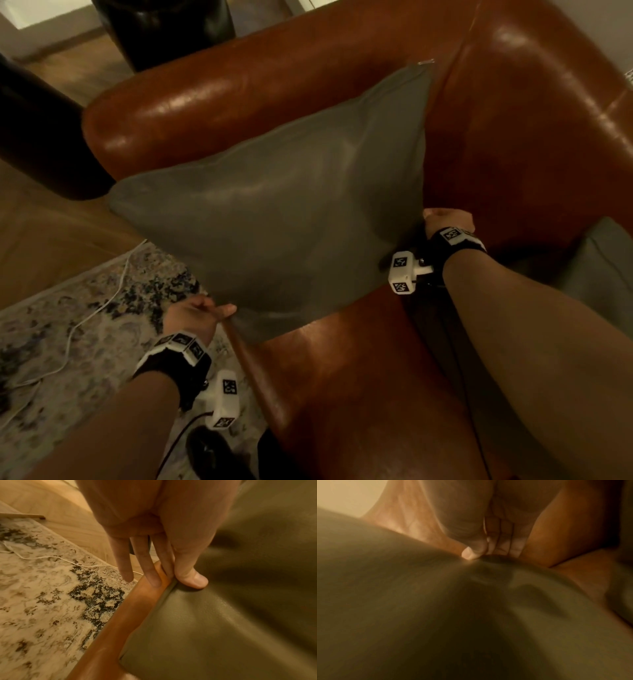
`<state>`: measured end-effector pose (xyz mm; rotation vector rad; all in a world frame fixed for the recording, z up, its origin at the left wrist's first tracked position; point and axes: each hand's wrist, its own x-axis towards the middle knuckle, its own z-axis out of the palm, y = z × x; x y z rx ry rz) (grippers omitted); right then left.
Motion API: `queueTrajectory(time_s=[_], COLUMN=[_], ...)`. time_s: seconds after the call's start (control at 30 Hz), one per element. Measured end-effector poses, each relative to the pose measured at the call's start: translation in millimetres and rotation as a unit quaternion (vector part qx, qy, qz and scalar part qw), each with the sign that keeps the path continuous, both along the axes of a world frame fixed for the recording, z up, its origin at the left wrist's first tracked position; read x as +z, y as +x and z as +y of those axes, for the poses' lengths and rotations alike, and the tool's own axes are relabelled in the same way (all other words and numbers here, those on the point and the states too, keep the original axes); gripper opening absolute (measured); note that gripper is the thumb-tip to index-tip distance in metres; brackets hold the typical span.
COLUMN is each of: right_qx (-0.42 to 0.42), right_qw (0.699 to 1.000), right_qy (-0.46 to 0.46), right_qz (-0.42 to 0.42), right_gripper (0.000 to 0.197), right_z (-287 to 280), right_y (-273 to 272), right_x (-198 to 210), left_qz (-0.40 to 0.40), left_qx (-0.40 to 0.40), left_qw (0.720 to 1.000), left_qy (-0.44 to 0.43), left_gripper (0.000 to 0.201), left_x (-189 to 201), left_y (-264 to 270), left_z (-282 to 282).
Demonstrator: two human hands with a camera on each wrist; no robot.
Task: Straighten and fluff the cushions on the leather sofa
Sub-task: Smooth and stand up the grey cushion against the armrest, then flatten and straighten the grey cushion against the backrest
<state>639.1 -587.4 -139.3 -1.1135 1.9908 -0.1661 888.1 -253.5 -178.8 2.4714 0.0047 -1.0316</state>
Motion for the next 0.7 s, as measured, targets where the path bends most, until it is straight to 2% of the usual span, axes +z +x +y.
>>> queueTrajectory(time_s=[0.07, 0.1, 0.13, 0.2, 0.23, 0.3, 0.37, 0.43, 0.5, 0.57, 0.63, 0.7], right_qx=[-0.013, -0.013, -0.008, -0.003, -0.009, -0.021, 0.009, 0.059, 0.094, 0.074, 0.009, -0.069], right_qw=[1.0, 1.0, 1.0, 0.999, 0.999, 0.998, 0.996, 0.987, 0.973, 0.965, 0.959, 0.952], right_qy=[0.007, 0.009, 0.002, -0.011, -0.011, -0.015, -0.04, -0.098, -0.162, -0.219, -0.278, -0.296], right_qz=[-0.012, -0.018, -0.025, -0.038, -0.048, -0.065, -0.077, -0.109, -0.132, -0.121, -0.061, 0.038], right_gripper=[0.026, 0.026, 0.025, 0.029, 0.033, 0.037, 0.032, 0.024, 0.016, 0.014, 0.016, 0.017], right_z=[4, 7, 10, 17, 23, 40, 67, 98, 132, 163, 186, 205], right_y=[2, 2, 2, 4, 5, 5, 1, -12, -38, -81, -136, -198], right_x=[0, 2, 4, 13, 18, 29, 48, 74, 108, 140, 163, 173], left_qz=[-0.002, -0.005, -0.007, 0.004, 0.023, 0.047, 0.088, 0.16, 0.194, 0.177, 0.125, 0.105], left_qx=[-0.028, -0.071, -0.136, -0.234, -0.259, -0.348, -0.411, -0.439, -0.455, -0.487, -0.531, -0.535], left_qw=[1.0, 0.997, 0.989, 0.966, 0.958, 0.928, 0.901, 0.88, 0.868, 0.853, 0.819, 0.795], left_qy=[-0.001, 0.017, 0.059, 0.111, 0.116, 0.127, 0.108, 0.083, 0.043, -0.062, -0.18, -0.265], left_gripper=[0.03, 0.024, 0.027, 0.052, 0.052, 0.034, 0.039, 0.035, 0.027, 0.027, 0.025, 0.02], left_x=[4, 14, 22, 38, 40, 32, 21, 47, 73, 94, 114, 130], left_y=[-1, -4, -9, -19, -25, -34, -46, -81, -118, -153, -184, -216], left_z=[-2, -5, -6, -5, -3, 7, 9, -11, -38, -70, -110, -146])
